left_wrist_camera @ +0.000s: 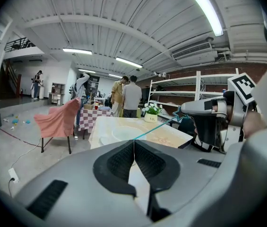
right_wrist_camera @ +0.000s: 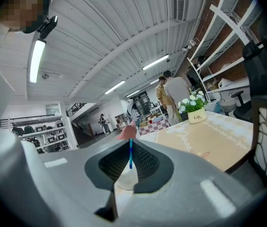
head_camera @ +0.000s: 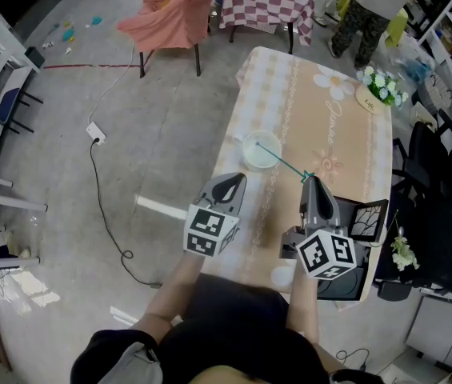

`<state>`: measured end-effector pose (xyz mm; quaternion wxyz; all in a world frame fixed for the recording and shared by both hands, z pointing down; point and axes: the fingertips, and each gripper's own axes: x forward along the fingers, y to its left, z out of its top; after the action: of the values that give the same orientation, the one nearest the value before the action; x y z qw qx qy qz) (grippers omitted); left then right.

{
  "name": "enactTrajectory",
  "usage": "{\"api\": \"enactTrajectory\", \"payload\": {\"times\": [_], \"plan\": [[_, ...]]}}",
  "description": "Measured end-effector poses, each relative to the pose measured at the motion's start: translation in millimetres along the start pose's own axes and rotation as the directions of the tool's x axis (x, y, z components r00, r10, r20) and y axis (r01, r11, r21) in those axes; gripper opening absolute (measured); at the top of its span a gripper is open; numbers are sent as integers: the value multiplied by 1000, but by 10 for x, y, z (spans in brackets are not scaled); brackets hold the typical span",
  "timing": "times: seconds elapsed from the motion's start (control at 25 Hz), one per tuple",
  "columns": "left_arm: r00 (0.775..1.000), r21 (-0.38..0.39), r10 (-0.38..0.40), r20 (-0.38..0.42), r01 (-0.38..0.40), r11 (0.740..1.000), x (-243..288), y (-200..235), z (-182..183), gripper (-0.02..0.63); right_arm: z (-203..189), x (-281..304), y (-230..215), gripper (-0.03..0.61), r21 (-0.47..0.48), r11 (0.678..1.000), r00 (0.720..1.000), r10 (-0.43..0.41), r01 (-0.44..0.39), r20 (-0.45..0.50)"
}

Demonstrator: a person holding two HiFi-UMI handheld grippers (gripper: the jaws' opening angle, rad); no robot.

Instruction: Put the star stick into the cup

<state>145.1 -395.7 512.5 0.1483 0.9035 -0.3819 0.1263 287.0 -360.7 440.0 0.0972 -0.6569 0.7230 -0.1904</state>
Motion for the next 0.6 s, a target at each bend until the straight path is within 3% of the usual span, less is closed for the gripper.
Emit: {"api": "enactTrajectory", "payload": {"times": [0.6], "plan": [[999, -12, 36, 19, -36, 999, -107, 76, -38, 14, -54, 47, 66, 18, 0, 1000, 999, 29, -29, 18]]}}
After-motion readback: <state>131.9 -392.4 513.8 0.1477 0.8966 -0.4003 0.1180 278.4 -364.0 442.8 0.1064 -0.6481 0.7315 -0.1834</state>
